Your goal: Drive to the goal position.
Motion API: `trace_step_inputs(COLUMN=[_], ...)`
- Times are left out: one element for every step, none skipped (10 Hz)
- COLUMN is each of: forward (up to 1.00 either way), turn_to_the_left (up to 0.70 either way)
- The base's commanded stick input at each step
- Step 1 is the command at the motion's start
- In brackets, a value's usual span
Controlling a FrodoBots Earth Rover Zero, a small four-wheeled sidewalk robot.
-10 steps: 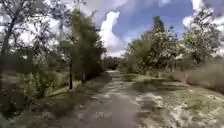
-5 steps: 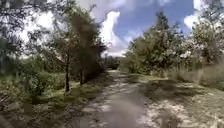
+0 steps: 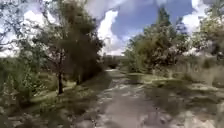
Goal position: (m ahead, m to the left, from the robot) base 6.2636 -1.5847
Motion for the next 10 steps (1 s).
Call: trace_step_inputs(forward=[1.00,1.00,1.00,1.00,1.00,1.00,1.00,1.00,1.00,1.00], turn_to_the_left=[0.00,0.00,0.00,0.00,0.00,0.00,0.00,0.00,0.00,0.00])
